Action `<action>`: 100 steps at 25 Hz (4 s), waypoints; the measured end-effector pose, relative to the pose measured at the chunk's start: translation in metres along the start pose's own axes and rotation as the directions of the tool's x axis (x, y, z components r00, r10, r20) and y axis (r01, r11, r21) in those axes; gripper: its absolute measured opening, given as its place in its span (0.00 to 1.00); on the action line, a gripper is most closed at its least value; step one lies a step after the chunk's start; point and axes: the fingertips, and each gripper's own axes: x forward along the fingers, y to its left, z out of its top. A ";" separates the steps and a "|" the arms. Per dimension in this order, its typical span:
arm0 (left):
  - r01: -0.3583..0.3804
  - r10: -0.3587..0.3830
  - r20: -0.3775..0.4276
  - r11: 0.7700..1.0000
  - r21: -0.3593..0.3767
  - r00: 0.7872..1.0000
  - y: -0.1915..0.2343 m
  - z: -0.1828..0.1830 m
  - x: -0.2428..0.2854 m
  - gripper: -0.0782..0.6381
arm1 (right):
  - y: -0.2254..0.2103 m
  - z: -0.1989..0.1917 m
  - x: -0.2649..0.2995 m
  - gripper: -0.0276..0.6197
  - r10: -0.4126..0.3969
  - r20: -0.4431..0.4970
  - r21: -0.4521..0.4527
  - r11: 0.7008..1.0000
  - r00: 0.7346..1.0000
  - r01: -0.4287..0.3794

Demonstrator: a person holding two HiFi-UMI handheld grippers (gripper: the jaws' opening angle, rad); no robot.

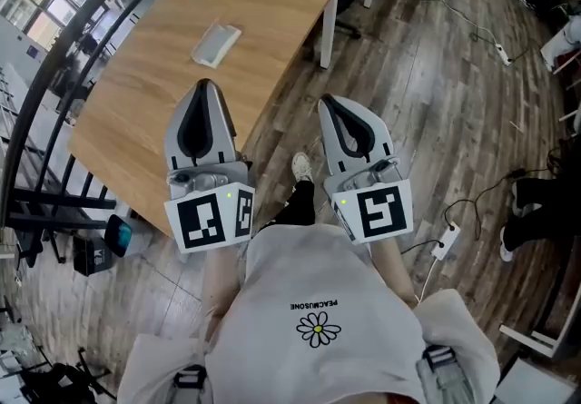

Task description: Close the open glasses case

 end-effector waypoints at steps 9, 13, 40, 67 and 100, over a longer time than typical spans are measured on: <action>-0.028 0.030 -0.071 0.999 0.031 0.997 0.032 -0.050 0.130 0.14 | -0.039 -0.014 0.141 0.05 0.095 -0.017 -0.024 0.995 0.995 -0.095; -0.059 0.067 -0.085 0.994 0.096 0.994 0.048 -0.072 0.179 0.14 | -0.050 -0.036 0.201 0.05 0.148 -0.064 -0.023 0.988 0.987 -0.150; -0.339 0.346 -0.154 0.938 0.070 0.926 0.091 -0.108 0.263 0.13 | -0.105 -0.058 0.325 0.05 0.375 -0.049 0.079 0.926 0.926 -0.370; -0.414 0.327 -0.534 0.909 -0.048 0.779 0.182 -0.322 0.281 0.48 | -0.081 -0.079 0.332 0.05 0.511 -0.100 0.031 0.859 0.854 -0.511; -0.488 0.237 -0.769 0.866 -0.110 0.594 0.212 -0.437 0.256 0.49 | -0.097 -0.103 0.343 0.05 0.418 -0.186 0.001 0.905 0.889 -0.425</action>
